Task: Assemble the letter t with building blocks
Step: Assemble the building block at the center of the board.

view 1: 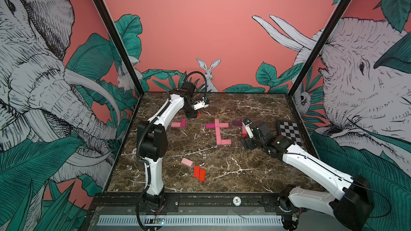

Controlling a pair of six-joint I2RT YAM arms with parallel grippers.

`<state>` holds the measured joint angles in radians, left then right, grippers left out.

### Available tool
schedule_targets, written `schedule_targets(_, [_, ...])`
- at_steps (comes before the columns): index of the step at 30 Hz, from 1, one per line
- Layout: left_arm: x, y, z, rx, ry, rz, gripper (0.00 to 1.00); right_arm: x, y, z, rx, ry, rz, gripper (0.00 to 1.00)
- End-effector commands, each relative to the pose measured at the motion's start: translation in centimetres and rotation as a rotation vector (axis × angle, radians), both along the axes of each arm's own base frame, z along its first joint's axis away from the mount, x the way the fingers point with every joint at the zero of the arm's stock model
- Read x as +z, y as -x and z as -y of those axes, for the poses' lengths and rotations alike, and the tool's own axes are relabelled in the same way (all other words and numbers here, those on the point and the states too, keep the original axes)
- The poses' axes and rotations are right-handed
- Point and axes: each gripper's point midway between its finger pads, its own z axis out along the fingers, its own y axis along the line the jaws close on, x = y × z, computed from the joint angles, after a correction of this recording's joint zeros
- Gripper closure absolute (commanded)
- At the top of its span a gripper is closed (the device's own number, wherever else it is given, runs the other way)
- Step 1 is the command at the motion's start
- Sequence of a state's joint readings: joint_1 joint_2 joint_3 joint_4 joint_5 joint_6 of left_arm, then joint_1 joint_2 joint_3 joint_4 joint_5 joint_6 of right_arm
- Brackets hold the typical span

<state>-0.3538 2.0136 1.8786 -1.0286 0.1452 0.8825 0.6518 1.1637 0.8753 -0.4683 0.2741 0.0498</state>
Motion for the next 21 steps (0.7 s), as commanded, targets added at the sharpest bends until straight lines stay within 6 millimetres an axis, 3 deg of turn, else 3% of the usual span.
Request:
schedule_targets(1, [0.0,1.6,-0.1,-0.187,-0.012,0.000,1.00,0.7,-0.3,0.5,-0.025,-0.006,0.029,0.07])
schedule_targets(5, [-1.5,1.3,-0.3,-0.261,-0.034,0.015,1.00,0.5,-0.2,0.5,-0.025,-0.001,0.023,0.07])
schedule_targets(21, [-6.0,-1.4,-1.4,-0.290,0.019,-0.041,1.00,0.2,-0.2,0.5,-0.027,0.011,0.005,0.08])
